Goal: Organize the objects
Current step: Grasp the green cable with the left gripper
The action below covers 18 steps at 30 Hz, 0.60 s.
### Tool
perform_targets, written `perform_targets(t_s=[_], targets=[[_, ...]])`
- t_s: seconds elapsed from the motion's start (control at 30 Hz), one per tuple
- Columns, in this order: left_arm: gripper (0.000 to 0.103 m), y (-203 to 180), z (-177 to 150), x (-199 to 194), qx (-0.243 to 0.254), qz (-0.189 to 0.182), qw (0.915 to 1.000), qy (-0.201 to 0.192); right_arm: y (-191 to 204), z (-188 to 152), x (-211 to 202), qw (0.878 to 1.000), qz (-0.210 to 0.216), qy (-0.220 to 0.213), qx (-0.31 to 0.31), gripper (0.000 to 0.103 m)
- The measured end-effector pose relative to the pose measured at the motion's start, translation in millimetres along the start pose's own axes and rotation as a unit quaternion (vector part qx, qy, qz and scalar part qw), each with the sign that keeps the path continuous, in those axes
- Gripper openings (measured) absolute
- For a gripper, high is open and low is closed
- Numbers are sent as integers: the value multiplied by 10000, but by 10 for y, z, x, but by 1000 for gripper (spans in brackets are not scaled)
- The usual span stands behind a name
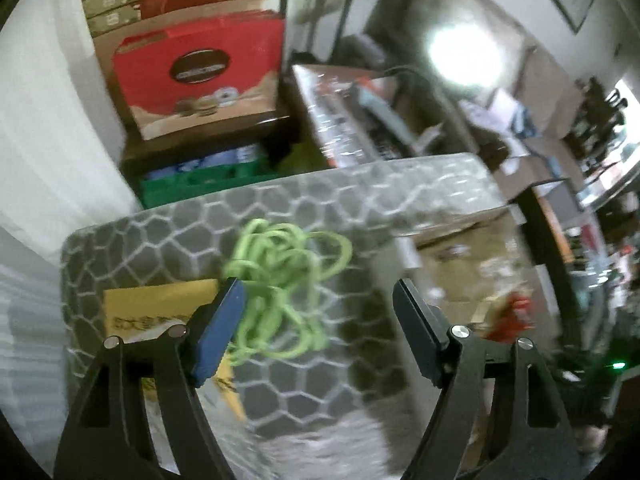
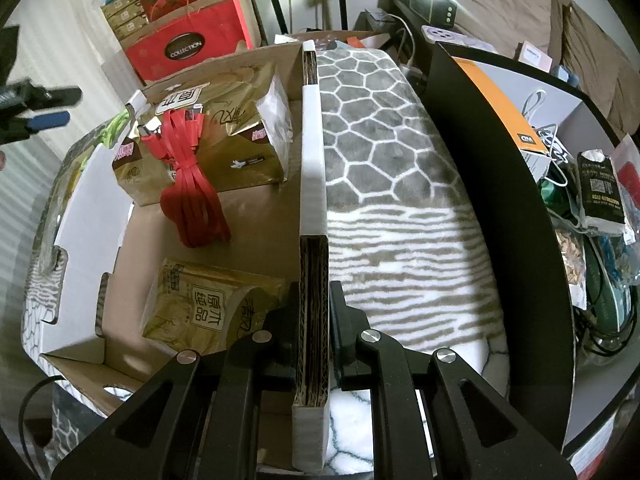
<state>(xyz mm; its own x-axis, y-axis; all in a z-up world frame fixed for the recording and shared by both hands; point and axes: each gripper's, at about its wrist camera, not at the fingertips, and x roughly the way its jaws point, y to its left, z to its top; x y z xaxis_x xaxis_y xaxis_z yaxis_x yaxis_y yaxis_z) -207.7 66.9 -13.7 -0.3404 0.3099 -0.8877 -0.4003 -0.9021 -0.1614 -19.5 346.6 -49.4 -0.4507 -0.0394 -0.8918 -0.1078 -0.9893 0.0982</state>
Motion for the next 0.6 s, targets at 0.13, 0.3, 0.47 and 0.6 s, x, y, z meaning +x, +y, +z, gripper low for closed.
perform_targets(t_s=[0.13,0.3,0.47,0.6], targets=[[74,-7,-37,237,216,198,9995,147,0,1,1,10000,-7,1,-3,11],[73,-143,-93,582,824,823,9922,434,2,-6,7,10000,-13,8,-3,11],[51,-237,-104,748,1317,1510,9791,355,2,-8,4,10000,-19,13,-4,11],[35,-211,-93,734,1428,1618,9761,246,-3,-4,12,10000,-24,16,-10,11]])
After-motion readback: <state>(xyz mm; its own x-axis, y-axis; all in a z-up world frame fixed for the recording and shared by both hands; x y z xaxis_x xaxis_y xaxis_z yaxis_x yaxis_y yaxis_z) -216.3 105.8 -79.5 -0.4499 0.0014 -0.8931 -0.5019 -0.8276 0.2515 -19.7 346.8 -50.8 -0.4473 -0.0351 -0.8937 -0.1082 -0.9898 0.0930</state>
